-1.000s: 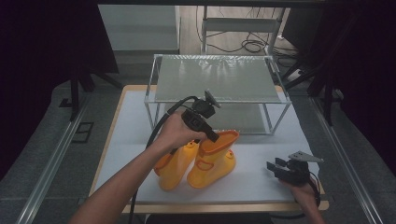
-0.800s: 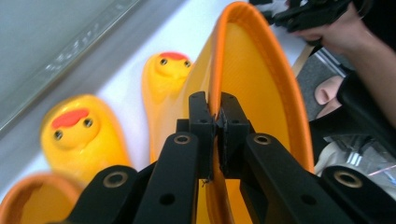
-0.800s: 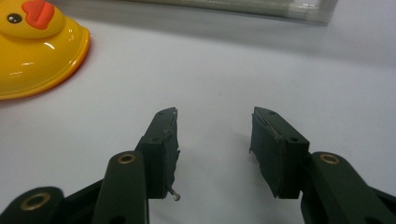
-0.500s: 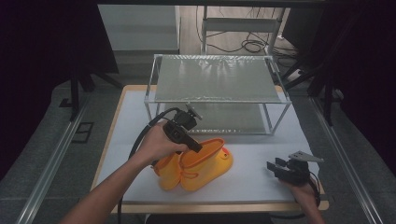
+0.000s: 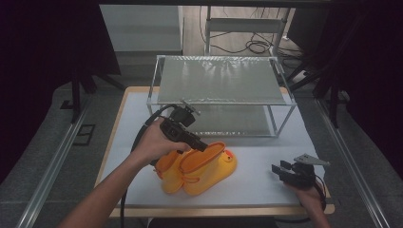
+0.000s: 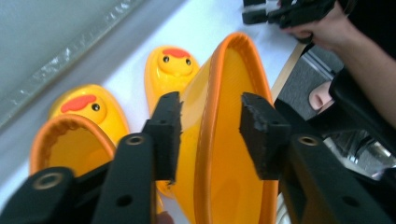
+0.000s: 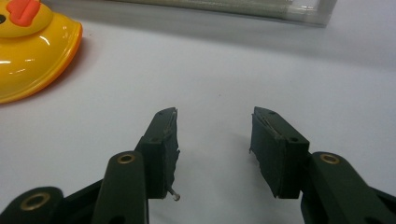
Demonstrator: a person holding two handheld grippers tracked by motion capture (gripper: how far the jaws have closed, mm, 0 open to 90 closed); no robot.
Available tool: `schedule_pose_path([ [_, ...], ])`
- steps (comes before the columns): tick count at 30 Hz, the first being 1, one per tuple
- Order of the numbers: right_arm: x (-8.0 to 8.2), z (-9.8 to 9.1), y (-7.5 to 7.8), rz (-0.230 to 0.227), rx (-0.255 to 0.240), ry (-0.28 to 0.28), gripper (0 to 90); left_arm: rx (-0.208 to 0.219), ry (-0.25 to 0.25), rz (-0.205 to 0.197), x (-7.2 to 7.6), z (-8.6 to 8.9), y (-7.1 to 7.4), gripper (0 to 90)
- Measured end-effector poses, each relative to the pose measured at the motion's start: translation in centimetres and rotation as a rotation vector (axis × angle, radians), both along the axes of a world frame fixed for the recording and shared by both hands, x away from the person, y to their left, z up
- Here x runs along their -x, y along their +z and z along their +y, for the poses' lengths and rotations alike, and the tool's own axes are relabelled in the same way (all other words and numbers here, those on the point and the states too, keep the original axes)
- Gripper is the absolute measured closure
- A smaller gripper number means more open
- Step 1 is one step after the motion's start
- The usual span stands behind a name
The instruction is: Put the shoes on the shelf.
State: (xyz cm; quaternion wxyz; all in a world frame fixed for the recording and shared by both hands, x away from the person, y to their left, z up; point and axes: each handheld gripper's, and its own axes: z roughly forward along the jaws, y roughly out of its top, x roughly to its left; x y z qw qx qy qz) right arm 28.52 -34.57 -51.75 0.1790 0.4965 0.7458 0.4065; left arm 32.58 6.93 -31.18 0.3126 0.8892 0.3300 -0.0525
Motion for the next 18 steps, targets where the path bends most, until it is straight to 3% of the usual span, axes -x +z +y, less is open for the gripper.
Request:
schedule_pose_path([
  [5, 0.0, 0.0, 0.0, -0.001, 0.001, 0.0, 50.5, 0.04, 0.035, -0.027, 0.1, 0.8, 0.5, 48.1],
  [18, 0.0, 0.0, 0.0, 0.002, -0.002, 0.002, 50.4, 0.018, 0.082, -0.036, 0.8, 3.0, 1.6, 41.8],
])
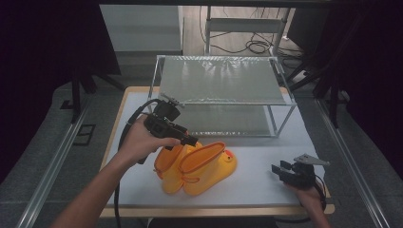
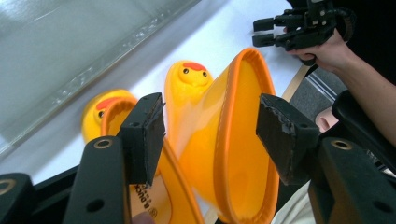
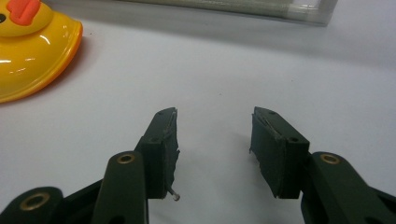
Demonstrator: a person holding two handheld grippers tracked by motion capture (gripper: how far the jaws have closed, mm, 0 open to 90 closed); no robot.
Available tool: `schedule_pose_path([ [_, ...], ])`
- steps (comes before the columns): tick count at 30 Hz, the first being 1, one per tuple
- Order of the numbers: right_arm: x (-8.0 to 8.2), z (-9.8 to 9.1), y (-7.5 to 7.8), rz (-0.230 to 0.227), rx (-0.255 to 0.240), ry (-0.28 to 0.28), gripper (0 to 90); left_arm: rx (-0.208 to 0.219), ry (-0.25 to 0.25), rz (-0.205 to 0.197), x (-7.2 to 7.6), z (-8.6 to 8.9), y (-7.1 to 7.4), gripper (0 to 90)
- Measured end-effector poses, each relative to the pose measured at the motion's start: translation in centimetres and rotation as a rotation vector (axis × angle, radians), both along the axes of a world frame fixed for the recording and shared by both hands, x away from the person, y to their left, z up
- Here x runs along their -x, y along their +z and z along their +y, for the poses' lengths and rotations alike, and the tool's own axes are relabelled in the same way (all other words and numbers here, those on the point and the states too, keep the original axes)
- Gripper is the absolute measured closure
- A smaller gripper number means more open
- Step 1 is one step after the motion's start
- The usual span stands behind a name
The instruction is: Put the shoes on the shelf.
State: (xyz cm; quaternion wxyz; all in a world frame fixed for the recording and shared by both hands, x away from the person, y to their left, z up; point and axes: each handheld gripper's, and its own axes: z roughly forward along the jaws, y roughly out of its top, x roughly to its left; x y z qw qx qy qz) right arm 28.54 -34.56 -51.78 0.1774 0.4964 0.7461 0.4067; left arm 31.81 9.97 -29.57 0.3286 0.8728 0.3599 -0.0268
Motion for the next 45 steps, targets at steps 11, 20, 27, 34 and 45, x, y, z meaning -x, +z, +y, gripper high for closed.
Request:
schedule_pose_path([
  [11, 0.0, 0.0, 0.0, 0.001, 0.003, 0.002, 50.2, -0.044, 0.006, 0.056, 0.5, 1.0, -1.1, 37.3],
  [20, 0.0, -0.1, 0.0, 0.004, -0.001, 0.0, 50.2, -0.089, -0.033, 0.104, -0.4, -0.7, -2.5, 27.9],
  [27, 0.0, -0.1, 0.0, 0.007, -0.002, -0.002, 50.3, -0.142, -0.041, 0.124, -0.8, -2.0, -3.6, 27.8],
  [34, -0.1, -0.1, 0.0, 0.008, -0.006, -0.006, 50.2, -0.189, -0.022, 0.123, -1.1, -2.9, -4.5, 29.7],
  [45, -0.1, -0.1, 0.0, 0.013, -0.002, -0.012, 50.2, -0.229, 0.031, 0.077, -1.3, -2.9, -4.8, 70.9],
])
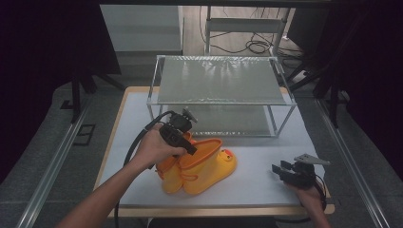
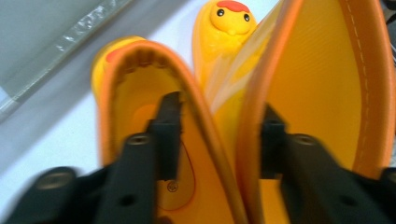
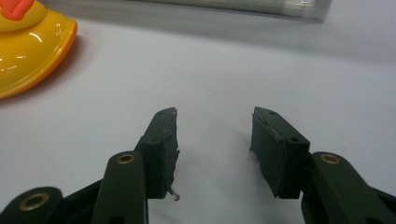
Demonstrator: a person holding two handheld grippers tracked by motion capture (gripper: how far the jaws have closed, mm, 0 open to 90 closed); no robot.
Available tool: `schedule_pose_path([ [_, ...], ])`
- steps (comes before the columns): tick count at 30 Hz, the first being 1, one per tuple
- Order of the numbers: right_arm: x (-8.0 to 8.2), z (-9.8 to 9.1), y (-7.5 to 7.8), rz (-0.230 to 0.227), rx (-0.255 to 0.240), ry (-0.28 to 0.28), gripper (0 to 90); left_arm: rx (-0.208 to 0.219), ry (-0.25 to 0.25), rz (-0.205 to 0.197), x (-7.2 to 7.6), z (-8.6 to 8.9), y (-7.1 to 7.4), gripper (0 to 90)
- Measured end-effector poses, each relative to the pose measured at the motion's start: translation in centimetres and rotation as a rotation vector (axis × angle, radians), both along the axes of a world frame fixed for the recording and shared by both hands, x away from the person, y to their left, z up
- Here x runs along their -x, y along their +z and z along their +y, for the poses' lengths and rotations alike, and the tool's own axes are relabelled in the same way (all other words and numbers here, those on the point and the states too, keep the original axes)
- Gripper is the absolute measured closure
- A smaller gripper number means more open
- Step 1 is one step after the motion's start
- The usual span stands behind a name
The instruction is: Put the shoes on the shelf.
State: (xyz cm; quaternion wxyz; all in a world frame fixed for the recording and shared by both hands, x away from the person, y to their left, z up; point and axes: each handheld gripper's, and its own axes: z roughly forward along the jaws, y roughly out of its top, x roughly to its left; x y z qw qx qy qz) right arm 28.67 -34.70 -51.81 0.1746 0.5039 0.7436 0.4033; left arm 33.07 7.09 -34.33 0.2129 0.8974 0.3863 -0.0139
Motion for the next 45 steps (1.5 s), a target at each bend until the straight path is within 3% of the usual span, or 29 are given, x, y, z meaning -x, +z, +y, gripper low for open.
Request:
schedule_pose_path([
  [4, -0.1, -0.1, 0.0, -0.001, 0.001, -0.005, 50.4, 0.014, 0.003, -0.007, -0.1, 0.4, 0.0, 81.1],
  [12, -0.1, -0.2, 0.0, -0.001, -0.012, -0.021, 50.6, 0.052, -0.016, 0.013, -0.5, 0.7, 0.1, 81.9],
  [17, -0.1, -0.4, 0.0, -0.009, -0.008, -0.026, 50.7, 0.04, -0.032, 0.007, -0.5, 0.5, 0.6, 81.9],
  [20, -0.1, -0.6, 0.1, -0.011, -0.009, -0.03, 50.8, 0.054, -0.035, 0.003, -0.4, 0.7, 1.1, 82.0],
  [34, -0.1, -0.7, 0.1, -0.011, -0.011, -0.04, 50.9, 0.146, -0.037, -0.033, -0.6, 1.5, 5.4, 81.8],
  [45, -0.1, -0.9, 0.1, -0.011, -0.017, -0.05, 50.9, 0.198, -0.067, -0.057, -0.8, 0.2, 8.6, 81.8],
])
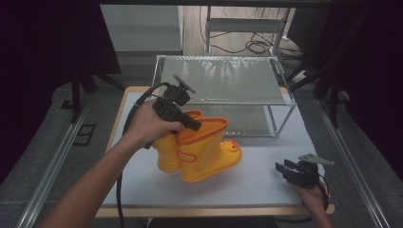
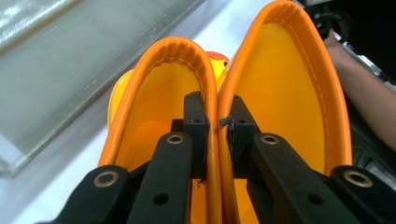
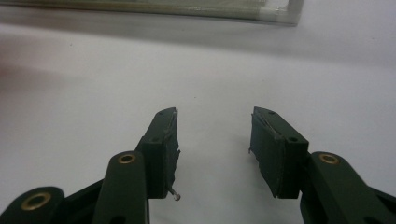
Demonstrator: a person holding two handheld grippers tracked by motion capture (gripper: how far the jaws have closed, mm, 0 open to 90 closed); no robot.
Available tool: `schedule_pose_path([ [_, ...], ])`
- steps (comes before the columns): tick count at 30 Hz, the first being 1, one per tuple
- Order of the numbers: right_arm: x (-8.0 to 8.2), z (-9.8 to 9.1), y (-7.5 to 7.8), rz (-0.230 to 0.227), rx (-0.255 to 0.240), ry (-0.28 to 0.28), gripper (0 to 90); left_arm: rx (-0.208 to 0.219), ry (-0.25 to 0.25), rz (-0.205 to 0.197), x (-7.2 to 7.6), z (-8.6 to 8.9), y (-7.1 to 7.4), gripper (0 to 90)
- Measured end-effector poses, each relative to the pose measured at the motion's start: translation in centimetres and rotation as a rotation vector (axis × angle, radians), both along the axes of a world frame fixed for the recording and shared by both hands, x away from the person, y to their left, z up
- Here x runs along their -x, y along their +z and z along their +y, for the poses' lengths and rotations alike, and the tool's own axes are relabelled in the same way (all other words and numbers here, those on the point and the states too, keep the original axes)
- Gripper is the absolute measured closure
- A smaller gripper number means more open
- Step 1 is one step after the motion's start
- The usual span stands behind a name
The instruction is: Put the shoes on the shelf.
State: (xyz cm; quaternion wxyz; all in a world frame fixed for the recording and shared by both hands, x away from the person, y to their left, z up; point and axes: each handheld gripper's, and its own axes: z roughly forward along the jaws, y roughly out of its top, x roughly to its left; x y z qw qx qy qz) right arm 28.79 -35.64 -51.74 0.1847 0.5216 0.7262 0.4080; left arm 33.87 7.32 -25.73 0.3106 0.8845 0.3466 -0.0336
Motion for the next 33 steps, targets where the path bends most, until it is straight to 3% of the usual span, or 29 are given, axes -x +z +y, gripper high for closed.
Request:
schedule_pose_path([
  [18, 0.0, -0.3, 0.0, -0.001, -0.003, -0.011, 51.4, 0.037, -0.036, -0.033, -0.2, -2.3, 3.3, 81.9],
  [33, 0.0, -0.5, 0.0, 0.001, -0.01, -0.02, 51.6, 0.091, -0.065, -0.029, -0.6, -3.9, 4.3, 81.9],
])
